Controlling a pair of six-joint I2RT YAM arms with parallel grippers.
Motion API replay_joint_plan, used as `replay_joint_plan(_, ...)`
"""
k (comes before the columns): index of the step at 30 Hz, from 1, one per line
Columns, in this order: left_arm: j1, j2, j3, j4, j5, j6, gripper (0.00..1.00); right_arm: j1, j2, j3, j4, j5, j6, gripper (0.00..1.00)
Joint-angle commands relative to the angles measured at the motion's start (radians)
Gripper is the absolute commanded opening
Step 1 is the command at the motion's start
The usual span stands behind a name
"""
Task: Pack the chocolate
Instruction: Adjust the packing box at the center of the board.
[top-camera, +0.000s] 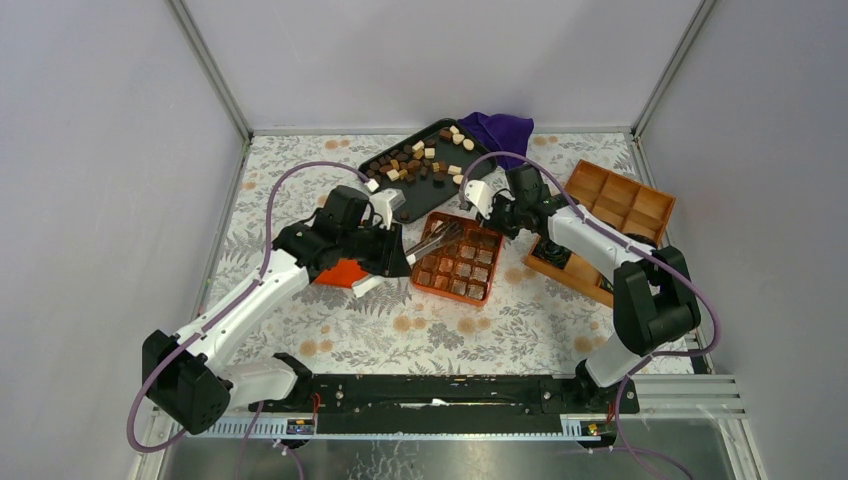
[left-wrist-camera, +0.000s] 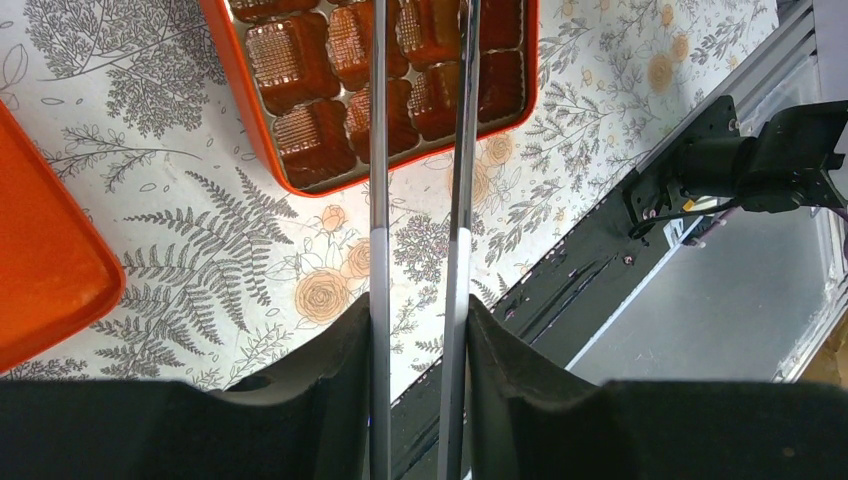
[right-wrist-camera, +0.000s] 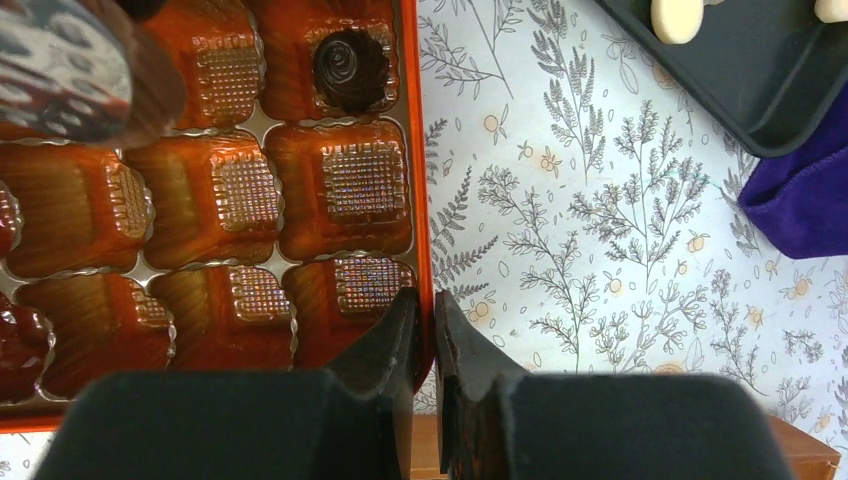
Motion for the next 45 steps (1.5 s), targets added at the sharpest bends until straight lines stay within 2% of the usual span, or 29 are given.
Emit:
replay_joint_plan(1, -0.013, -0.005, 0.030, 0.111, -0.016, -0.012, 0.00, 0.020, -0.053, 0.054, 0.039, 0.013, 0.072, 0.00)
replay_joint_plan(13, -0.031, 0.069, 0.019, 0.197, -0.039, -0.028, 0.00, 0.020, -0.029, -0.015, 0.102, -0.063, 0.225, 0.00)
replay_joint_plan(26, -0.054, 0.132, 0.000, 0.245, -0.051, -0.050, 0.00, 0.019, 0.048, -0.034, 0.109, -0.126, 0.295, 0.09)
replay_joint_plan(29, -0.054, 0.135, -0.012, 0.243, -0.055, -0.051, 0.00, 0.017, 0.062, -0.032, 0.103, -0.136, 0.307, 0.14)
replay_joint_plan(39, -0.069, 0.162, -0.024, 0.242, -0.076, -0.059, 0.00, -0.012, 0.049, -0.019, 0.086, -0.166, 0.329, 0.44)
replay_joint_plan(45, -0.077, 0.172, -0.018, 0.242, -0.080, -0.060, 0.00, -0.060, 0.001, -0.029, 0.062, -0.217, 0.327, 0.53)
